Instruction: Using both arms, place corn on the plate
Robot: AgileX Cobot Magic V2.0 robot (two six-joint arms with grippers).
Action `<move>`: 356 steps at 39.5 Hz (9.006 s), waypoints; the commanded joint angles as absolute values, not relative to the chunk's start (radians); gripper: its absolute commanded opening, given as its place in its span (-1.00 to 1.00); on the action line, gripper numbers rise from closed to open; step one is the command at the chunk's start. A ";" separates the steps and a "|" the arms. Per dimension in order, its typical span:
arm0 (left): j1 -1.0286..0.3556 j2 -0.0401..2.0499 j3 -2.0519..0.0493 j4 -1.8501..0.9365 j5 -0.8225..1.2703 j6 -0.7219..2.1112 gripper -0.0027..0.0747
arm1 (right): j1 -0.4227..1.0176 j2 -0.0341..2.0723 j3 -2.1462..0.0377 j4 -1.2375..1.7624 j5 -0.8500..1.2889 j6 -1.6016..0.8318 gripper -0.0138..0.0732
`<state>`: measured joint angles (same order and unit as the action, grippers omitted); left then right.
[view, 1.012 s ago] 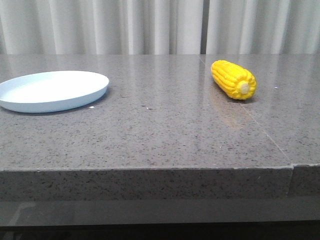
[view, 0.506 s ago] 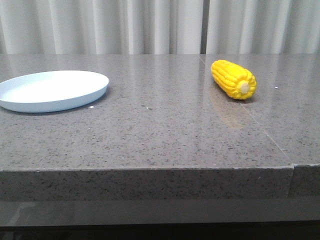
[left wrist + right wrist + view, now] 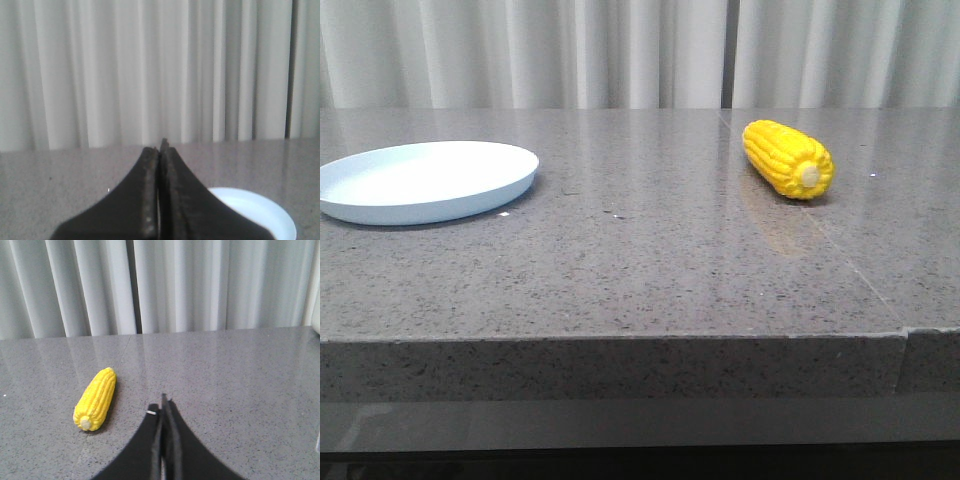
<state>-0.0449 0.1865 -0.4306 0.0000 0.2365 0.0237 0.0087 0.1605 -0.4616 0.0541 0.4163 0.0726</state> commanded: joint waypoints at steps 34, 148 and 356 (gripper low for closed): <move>-0.045 0.371 -0.542 -0.006 0.223 0.024 0.69 | 0.003 0.361 -0.604 0.059 0.423 0.069 0.81; -0.329 1.869 -1.656 -0.310 0.847 -0.032 -0.69 | 0.003 0.361 -0.604 0.059 0.423 0.069 0.81; -0.323 -0.021 -0.389 0.292 0.439 -0.291 -0.98 | 0.462 1.837 -1.516 0.596 0.535 0.093 0.72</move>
<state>-0.3219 -0.0041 -0.3639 0.2832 0.5179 -0.2917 0.4628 1.8924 -1.4879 0.5886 0.5727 0.0983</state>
